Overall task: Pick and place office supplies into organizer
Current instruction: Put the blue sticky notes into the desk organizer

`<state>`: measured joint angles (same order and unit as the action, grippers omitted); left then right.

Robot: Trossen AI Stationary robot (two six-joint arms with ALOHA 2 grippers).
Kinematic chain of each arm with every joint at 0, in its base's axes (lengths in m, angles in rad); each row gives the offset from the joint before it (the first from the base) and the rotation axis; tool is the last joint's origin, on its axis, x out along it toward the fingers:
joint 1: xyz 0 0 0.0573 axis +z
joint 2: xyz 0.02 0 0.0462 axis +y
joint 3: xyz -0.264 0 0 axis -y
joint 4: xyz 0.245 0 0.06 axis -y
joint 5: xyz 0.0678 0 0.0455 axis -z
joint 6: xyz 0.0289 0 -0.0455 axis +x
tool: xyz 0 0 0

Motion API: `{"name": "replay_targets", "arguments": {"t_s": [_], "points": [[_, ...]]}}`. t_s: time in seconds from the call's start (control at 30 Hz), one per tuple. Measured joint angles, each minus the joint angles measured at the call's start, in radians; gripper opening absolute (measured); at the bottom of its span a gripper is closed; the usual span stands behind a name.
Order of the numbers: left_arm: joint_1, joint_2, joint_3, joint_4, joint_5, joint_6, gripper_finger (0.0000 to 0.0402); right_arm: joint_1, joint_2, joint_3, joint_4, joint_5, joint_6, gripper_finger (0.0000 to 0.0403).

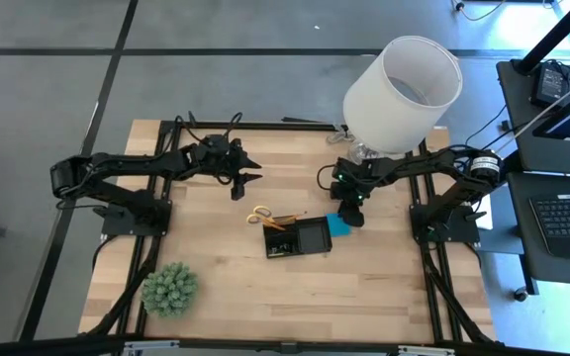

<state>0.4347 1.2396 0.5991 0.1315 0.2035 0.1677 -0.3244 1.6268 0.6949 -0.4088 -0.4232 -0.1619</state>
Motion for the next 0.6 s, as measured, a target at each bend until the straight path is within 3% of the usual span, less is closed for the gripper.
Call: {"name": "replay_targets", "arguments": {"t_s": [0.23,0.6], "points": [[-0.03,0.0,-0.001,0.085,-0.001,-0.016,0.0131,0.0,0.0,0.0,-0.002,0.0,-0.001,0.004],[-0.21,0.0,0.0,0.319,0.001,0.072,0.0118,0.014,-0.001,-0.001,-0.006,0.0,0.0,0.0004]]}}
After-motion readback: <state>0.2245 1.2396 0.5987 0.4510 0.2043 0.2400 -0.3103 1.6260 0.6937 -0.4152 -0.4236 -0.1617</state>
